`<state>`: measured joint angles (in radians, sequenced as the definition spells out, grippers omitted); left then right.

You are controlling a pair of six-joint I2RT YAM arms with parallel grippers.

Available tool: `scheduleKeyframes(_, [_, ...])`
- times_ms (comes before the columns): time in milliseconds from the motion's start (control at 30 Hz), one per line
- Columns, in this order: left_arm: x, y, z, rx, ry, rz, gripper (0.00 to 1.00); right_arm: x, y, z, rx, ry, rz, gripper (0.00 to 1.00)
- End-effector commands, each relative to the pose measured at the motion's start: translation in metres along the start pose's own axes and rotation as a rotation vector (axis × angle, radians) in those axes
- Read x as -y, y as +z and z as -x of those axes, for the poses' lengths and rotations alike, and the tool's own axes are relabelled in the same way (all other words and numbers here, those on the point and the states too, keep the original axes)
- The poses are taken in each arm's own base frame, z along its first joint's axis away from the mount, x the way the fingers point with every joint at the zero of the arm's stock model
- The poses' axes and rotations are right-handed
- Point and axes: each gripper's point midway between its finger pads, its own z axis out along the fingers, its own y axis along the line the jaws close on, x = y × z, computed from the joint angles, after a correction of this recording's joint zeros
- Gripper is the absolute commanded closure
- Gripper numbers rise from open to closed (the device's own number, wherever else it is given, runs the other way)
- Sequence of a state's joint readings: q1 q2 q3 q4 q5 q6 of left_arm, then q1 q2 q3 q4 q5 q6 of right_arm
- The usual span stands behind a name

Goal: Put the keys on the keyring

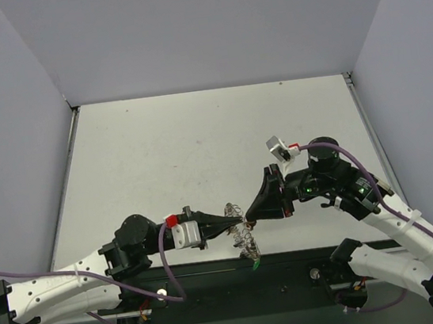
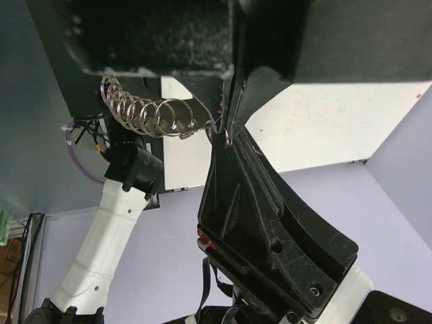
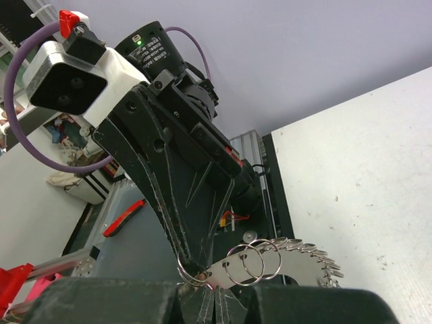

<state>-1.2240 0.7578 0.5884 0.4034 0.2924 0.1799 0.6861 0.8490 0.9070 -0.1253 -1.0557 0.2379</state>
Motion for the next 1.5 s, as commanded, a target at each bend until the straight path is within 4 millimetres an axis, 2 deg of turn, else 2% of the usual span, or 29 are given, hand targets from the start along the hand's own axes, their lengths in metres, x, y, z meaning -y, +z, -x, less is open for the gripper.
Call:
scheduleKeyframes(0, [-0.004,0.004,0.067,0.252,0.054,-0.001,1.00,0.003,-0.002,0.011,0.042,-0.052,-0.030,0.90])
scheduleKeyframes(67, [-0.004,0.004,0.067,0.250,0.052,-0.001,1.00,0.002,-0.005,0.014,0.055,-0.064,-0.044,0.85])
scheduleKeyframes(100, [-0.004,0.004,0.067,0.250,0.054,-0.001,1.00,0.002,-0.005,0.015,0.059,-0.069,-0.050,0.77])
scheduleKeyframes(300, [-0.003,0.003,0.067,0.251,0.054,-0.003,1.00,-0.002,-0.018,0.021,0.088,-0.129,-0.089,0.55])
scheduleKeyframes(533, [-0.004,0.003,0.068,0.253,0.054,0.002,1.00,-0.016,-0.031,0.036,0.125,-0.223,-0.111,0.38])
scheduleKeyframes(600, [-0.004,0.005,0.068,0.256,0.048,-0.001,1.00,-0.022,-0.032,0.042,0.131,-0.240,-0.099,0.20])
scheduleKeyframes(667, [-0.004,0.006,0.069,0.266,0.039,-0.003,1.00,-0.023,-0.032,0.046,0.130,-0.250,-0.092,0.14])
scheduleKeyframes(800, [-0.004,0.009,0.070,0.275,0.029,-0.004,1.00,-0.026,-0.030,0.054,0.142,-0.277,-0.073,0.16])
scheduleKeyframes(933, [-0.004,0.012,0.072,0.298,0.016,-0.004,1.00,-0.024,-0.026,0.054,0.142,-0.265,-0.056,0.21])
scheduleKeyframes(1000, [-0.004,0.012,0.073,0.305,0.013,-0.004,1.00,-0.029,-0.025,0.058,0.153,-0.269,-0.023,0.32])
scheduleKeyframes(1067, [-0.004,0.012,0.074,0.314,0.006,-0.004,1.00,-0.030,-0.025,0.060,0.158,-0.273,-0.017,0.48])
scheduleKeyframes(1467, [-0.006,0.014,0.073,0.306,-0.007,0.006,1.00,-0.046,-0.023,0.065,0.185,-0.289,0.061,0.50])
